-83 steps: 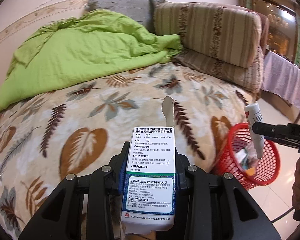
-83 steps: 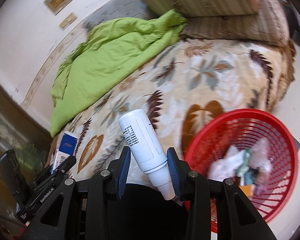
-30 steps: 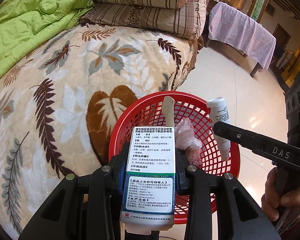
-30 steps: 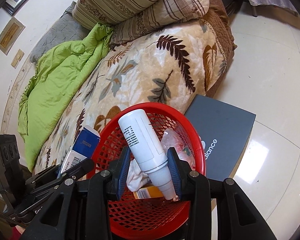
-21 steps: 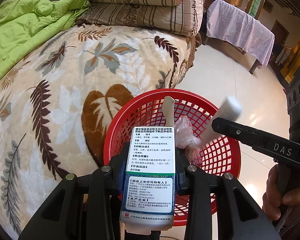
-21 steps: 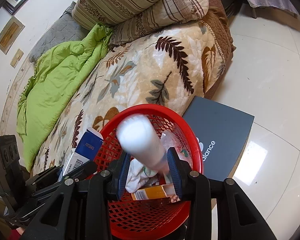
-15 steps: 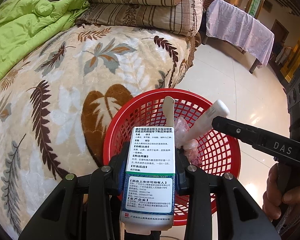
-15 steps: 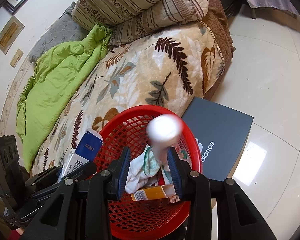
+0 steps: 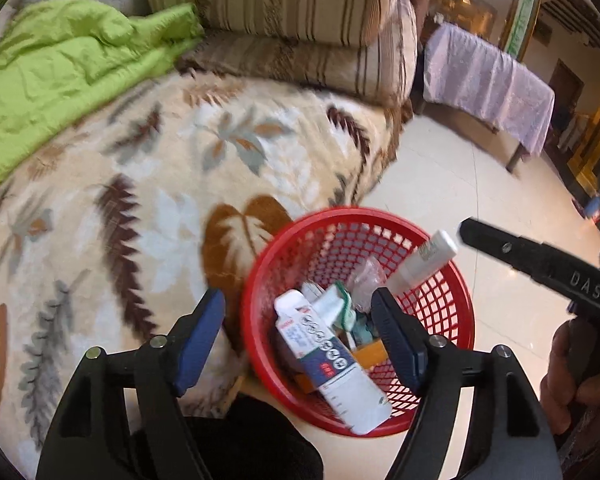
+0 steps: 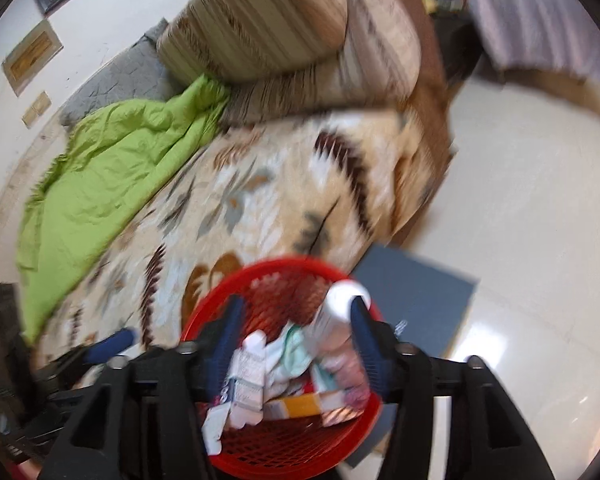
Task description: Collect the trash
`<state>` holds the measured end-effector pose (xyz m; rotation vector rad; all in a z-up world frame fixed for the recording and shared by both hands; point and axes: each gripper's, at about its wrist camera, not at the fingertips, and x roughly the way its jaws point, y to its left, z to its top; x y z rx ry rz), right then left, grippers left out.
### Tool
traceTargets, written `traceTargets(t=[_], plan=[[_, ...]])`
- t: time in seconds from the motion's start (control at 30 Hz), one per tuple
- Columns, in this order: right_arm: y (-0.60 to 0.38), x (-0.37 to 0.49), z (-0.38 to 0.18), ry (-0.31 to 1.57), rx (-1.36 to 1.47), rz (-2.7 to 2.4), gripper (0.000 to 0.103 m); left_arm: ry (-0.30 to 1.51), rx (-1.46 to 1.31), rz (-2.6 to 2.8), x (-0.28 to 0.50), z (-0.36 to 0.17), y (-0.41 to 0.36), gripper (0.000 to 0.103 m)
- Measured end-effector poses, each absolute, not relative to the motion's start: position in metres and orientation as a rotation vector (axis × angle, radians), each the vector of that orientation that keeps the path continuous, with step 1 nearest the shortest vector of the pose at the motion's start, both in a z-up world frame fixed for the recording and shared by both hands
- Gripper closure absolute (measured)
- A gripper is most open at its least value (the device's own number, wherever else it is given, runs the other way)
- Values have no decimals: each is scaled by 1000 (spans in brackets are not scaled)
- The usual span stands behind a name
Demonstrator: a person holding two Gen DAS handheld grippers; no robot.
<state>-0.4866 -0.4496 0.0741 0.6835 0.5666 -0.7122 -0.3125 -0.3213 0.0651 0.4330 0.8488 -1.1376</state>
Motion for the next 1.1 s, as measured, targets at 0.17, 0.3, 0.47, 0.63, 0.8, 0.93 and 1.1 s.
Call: traceTargets(t=[0.17,0.3,0.47,0.63,0.8,0.93,1.1], plan=[[-401,-475,121,507,415,-886,5,681,410,-1042,-304,98,-273,14],[-360,-460,140,467,303,-966,0,604,378,-957,-292,117,-228,9],[-327,-457,138,423,423,-1039,0,521,362,-805,-277,131,-173,5],[-308,-456,128,442,511,-973,0,545,330,-729,-259,131,-129,4],[-286,-446,119,502,480,-921,0,537,385,-640,-259,125,-111,4],[-272,-446,124,507,420,-946,0,555,400,-642,-263,116,-105,4],[-264,-446,129,517,376,-967,0,555,429,-625,-265,107,-109,4]])
